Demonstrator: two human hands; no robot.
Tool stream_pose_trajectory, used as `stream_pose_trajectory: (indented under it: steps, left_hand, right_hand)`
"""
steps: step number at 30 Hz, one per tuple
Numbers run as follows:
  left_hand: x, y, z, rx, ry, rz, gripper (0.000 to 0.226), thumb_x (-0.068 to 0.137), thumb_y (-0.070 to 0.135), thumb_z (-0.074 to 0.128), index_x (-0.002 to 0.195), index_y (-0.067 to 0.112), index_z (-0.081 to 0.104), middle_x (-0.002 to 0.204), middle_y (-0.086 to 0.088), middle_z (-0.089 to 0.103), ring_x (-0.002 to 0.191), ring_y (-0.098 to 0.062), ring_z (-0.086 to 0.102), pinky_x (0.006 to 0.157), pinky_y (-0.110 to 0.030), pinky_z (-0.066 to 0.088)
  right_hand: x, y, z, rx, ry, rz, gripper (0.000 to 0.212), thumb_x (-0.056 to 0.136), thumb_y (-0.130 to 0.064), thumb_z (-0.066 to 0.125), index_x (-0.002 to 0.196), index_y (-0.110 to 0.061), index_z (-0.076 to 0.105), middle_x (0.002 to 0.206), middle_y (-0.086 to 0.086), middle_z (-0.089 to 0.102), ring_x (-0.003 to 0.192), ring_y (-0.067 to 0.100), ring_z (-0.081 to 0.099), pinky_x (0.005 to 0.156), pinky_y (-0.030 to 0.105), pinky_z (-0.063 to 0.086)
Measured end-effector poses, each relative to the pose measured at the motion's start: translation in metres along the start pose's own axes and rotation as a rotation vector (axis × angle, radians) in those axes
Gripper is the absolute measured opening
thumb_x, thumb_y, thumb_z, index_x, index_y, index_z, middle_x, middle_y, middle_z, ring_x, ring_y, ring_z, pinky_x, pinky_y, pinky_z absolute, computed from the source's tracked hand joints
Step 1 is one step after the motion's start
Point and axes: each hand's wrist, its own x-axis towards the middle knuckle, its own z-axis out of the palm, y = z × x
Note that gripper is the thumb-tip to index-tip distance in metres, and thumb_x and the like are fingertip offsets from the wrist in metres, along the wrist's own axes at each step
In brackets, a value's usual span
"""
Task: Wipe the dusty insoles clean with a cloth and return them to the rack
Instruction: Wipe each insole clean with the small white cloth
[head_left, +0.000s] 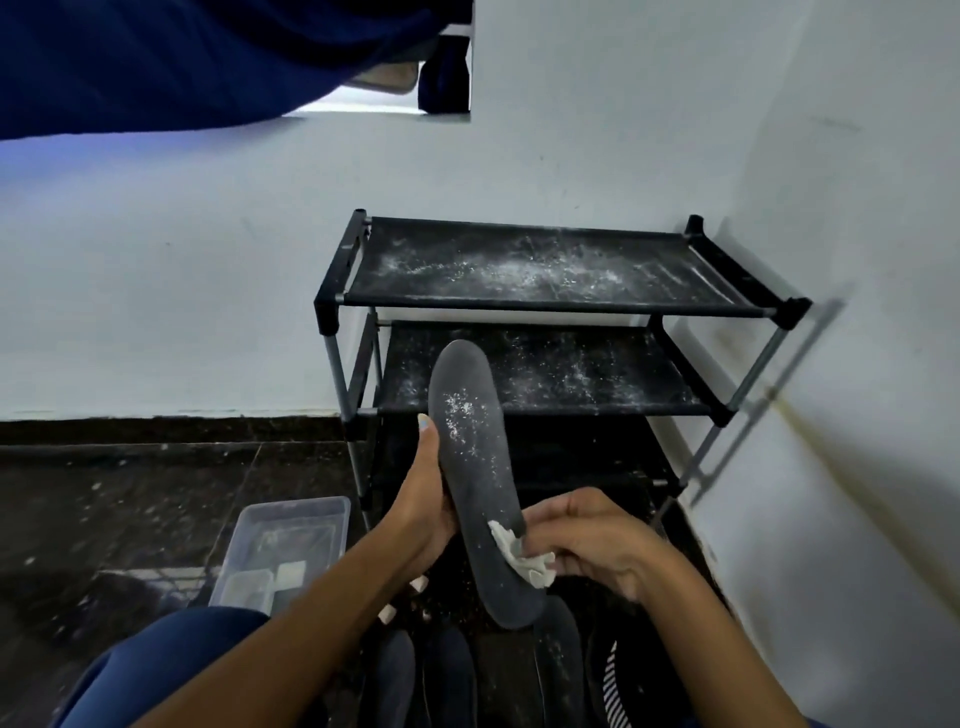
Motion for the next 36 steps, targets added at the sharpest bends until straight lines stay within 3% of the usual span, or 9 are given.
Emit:
stream_pose_trajectory:
  steps: [5,8,13,18,21,25,28,32,36]
  left_hand:
    - [0.01,0.004,0.008,-0.196,-0.159,-0.195,0.106,0.075,0.085,0.013,0.135,0.003,0.044,0.12,-0.028,0.061,0.109,-0.041,0.059,0.092,-0.049,0.046]
    - [0.012,0.006,0.012,-0.237,-0.172,-0.173,0.103,0.079,0.082,0.01,0.131,0.002,0.047,0.118,-0.027,0.063,0.105,-0.041,0.063,0.09,-0.051,0.048]
    - [0.017,0.002,0.021,-0.233,-0.084,-0.166,0.094,0.086,0.075,0.015,0.115,-0.003,0.058,0.103,-0.025,0.068,0.08,-0.036,0.068,0.079,-0.051,0.053]
    - [0.016,-0.003,0.03,-0.242,-0.056,-0.177,0.087,0.09,0.07,0.021,0.113,-0.005,0.06,0.106,-0.029,0.066,0.083,-0.039,0.066,0.077,-0.052,0.056]
    - [0.009,-0.01,0.034,-0.232,-0.092,-0.201,0.085,0.092,0.065,0.023,0.113,-0.007,0.062,0.113,-0.033,0.062,0.089,-0.043,0.064,0.092,-0.058,0.046]
    - [0.002,-0.025,0.035,-0.188,-0.177,-0.265,0.083,0.092,0.063,0.025,0.108,-0.007,0.067,0.113,-0.034,0.061,0.09,-0.043,0.063,0.09,-0.061,0.045]
    - [-0.004,-0.032,0.03,-0.152,-0.245,-0.293,0.08,0.091,0.061,0.027,0.106,-0.006,0.069,0.11,-0.034,0.062,0.09,-0.044,0.063,0.093,-0.062,0.043]
    - [-0.013,-0.031,0.02,-0.143,-0.312,-0.274,0.074,0.089,0.056,0.03,0.119,-0.005,0.06,0.114,-0.034,0.059,0.092,-0.045,0.061,0.099,-0.065,0.037]
    - [-0.023,-0.025,0.014,-0.137,-0.341,-0.237,0.068,0.09,0.051,0.031,0.117,-0.003,0.062,0.118,-0.032,0.059,0.092,-0.045,0.061,0.094,-0.063,0.042]
  right_hand:
    - [0.003,-0.006,-0.001,-0.018,-0.033,-0.008,0.026,0.071,0.009,0.068,0.096,0.006,0.069,0.074,0.006,0.069,0.065,0.01,0.065,0.059,0.021,0.052]
    - [0.001,-0.008,-0.008,-0.045,-0.039,0.003,0.026,0.07,0.008,0.068,0.096,0.005,0.07,0.075,0.006,0.069,0.064,0.009,0.065,0.057,0.019,0.05]
    - [-0.005,-0.007,-0.02,-0.023,0.017,-0.019,0.025,0.069,0.008,0.069,0.092,0.0,0.071,0.08,0.007,0.071,0.068,0.011,0.067,0.058,0.02,0.052]
    - [-0.008,-0.003,-0.049,0.104,0.323,-0.094,0.02,0.071,0.007,0.07,0.089,-0.003,0.069,0.061,0.005,0.068,0.05,0.009,0.063,0.047,0.018,0.047]
    - [-0.008,-0.003,-0.056,0.126,0.486,-0.28,0.019,0.073,0.002,0.072,0.088,-0.007,0.067,0.07,0.008,0.069,0.058,0.01,0.063,0.055,0.019,0.048]
    - [-0.005,-0.008,-0.045,0.167,0.585,-0.49,0.021,0.076,0.001,0.069,0.083,-0.018,0.063,0.075,0.004,0.069,0.074,0.012,0.066,0.065,0.018,0.048]
    - [-0.001,-0.009,-0.034,0.072,0.686,-0.579,0.024,0.076,-0.002,0.066,0.081,-0.025,0.057,0.079,-0.003,0.069,0.074,0.009,0.065,0.064,0.021,0.048]
    - [0.0,-0.011,-0.017,-0.224,0.761,-0.69,0.017,0.083,-0.01,0.065,0.09,-0.025,0.058,0.083,-0.012,0.065,0.077,-0.005,0.06,0.066,0.011,0.049]
    - [0.003,-0.01,-0.004,-0.391,0.792,-0.741,0.017,0.084,-0.011,0.064,0.096,-0.023,0.067,0.087,-0.015,0.064,0.08,-0.002,0.06,0.074,0.021,0.053]
